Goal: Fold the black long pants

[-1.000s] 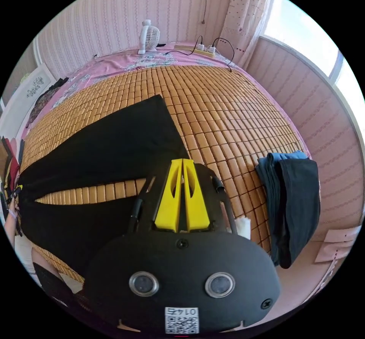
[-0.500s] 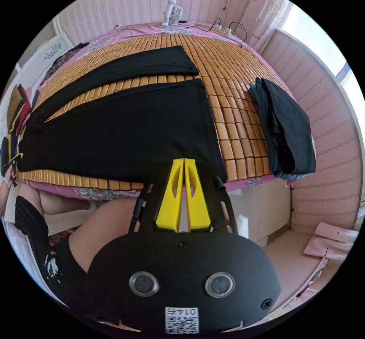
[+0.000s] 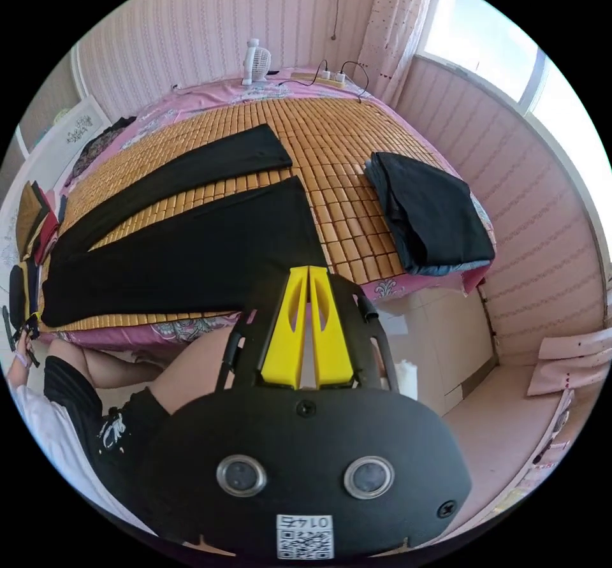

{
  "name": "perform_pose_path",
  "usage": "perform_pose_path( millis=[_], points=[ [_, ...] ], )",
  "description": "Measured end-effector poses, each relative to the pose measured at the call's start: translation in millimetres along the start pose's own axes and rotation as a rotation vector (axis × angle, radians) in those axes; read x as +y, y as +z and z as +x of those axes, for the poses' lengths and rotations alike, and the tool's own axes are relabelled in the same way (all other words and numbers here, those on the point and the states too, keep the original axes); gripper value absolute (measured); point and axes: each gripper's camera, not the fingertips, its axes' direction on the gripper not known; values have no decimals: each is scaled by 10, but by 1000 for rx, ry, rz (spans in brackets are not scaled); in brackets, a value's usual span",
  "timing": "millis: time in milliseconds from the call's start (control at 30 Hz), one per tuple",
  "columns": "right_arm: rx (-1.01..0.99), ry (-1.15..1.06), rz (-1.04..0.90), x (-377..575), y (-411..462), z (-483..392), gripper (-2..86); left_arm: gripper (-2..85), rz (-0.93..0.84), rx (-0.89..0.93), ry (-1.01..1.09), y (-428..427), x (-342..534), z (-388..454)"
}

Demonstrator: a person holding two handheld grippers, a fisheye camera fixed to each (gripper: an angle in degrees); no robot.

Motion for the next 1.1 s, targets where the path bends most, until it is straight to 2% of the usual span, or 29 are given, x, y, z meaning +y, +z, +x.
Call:
perform_pose_path(
  millis=[167, 300, 833, 1100],
  points=[
    [19, 41, 210, 620, -516, -69, -2, -10, 128, 106, -91, -463, 768, -316],
    [-54, -11, 187, 1066, -466, -250, -1, -10, 187, 169, -137, -662, 1325, -526],
    [-276, 209, 292, 2275, -756, 288, 59, -9, 343, 359, -321, -895, 2689, -1328],
    [-435, 267, 231, 2518, -639, 665, 80, -3, 350, 346, -219, -1016, 2874, -1387]
  ],
)
